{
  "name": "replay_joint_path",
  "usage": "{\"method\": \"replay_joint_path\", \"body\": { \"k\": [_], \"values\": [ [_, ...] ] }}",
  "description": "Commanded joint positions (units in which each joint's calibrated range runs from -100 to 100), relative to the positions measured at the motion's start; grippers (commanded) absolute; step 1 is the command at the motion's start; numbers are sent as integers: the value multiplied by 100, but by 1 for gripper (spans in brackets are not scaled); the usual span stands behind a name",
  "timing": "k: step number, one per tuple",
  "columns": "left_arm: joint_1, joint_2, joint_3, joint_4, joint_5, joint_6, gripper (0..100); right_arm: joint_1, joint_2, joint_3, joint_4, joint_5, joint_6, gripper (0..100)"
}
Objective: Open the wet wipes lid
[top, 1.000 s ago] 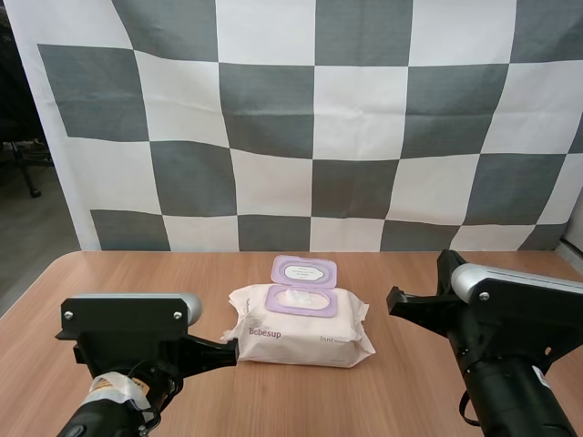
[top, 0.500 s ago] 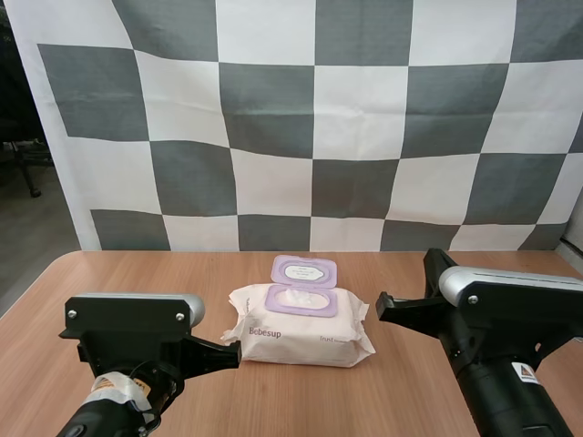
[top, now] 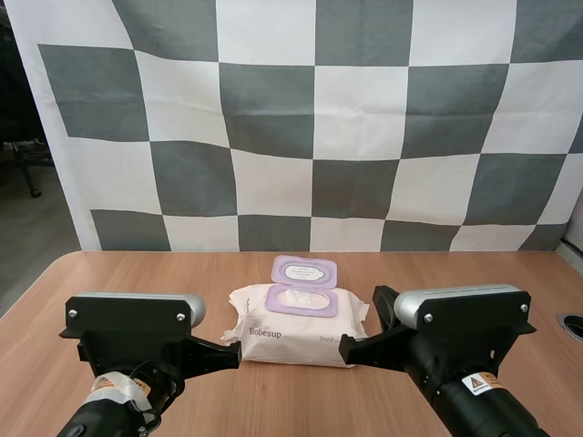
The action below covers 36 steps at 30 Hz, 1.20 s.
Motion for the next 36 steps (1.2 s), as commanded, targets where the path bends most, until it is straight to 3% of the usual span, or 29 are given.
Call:
{"method": "replay_joint_path", "body": {
  "k": [1, 11, 36],
  "values": [
    [-4, 0, 0, 2, -12, 3, 0, 4, 0, 0, -4721, -7, 3591, 0],
    [-4, 0, 0, 2, -12, 3, 0, 4, 0, 0, -5026, 33, 3037, 0],
    [-4, 0, 0, 2, -12, 3, 0, 4, 0, 0, -5016, 15, 3047, 0]
  ]
}}
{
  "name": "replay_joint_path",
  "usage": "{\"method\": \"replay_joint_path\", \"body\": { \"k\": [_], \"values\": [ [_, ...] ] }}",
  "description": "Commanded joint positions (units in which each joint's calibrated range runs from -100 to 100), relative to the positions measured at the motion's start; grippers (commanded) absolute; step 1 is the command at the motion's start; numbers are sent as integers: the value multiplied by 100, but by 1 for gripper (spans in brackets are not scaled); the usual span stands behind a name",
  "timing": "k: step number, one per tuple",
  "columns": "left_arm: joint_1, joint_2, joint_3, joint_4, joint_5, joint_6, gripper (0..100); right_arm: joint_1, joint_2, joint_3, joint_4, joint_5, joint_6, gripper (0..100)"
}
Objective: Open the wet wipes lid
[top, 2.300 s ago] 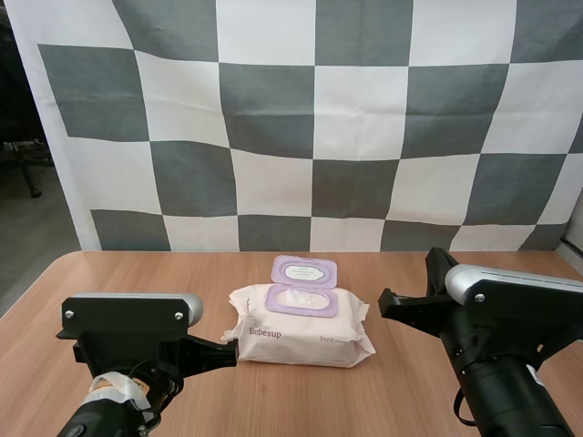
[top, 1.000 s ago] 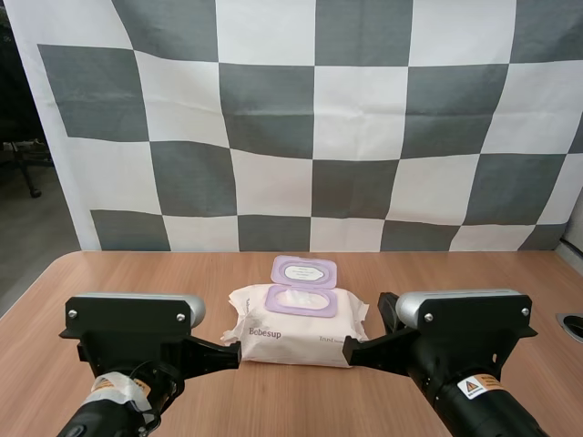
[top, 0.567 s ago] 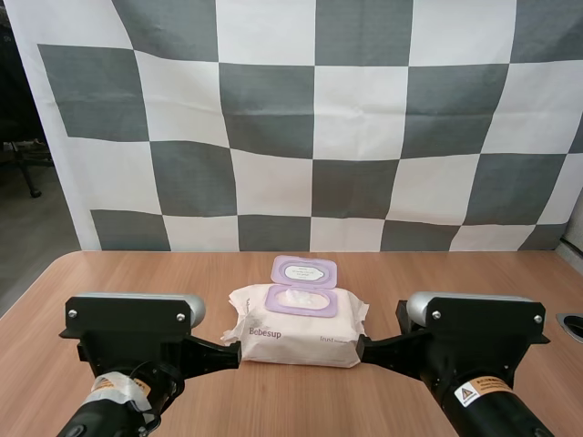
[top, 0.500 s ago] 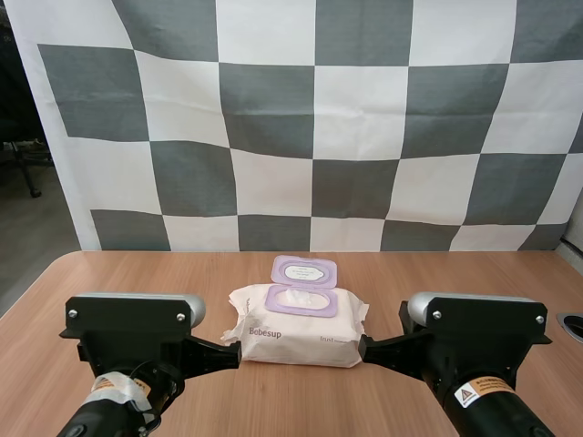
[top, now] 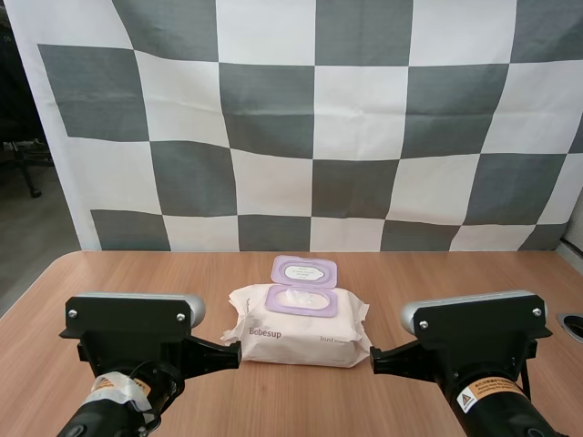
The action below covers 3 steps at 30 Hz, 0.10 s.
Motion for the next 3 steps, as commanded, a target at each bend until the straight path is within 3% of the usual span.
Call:
{"method": "replay_joint_path", "body": {
  "k": [1, 3],
  "values": [
    [-4, 0, 0, 2, -12, 3, 0, 4, 0, 0, 2, -7, 1, 0],
    [-4, 0, 0, 2, -12, 3, 0, 4, 0, 0, 2, -7, 1, 0]
  ]
}}
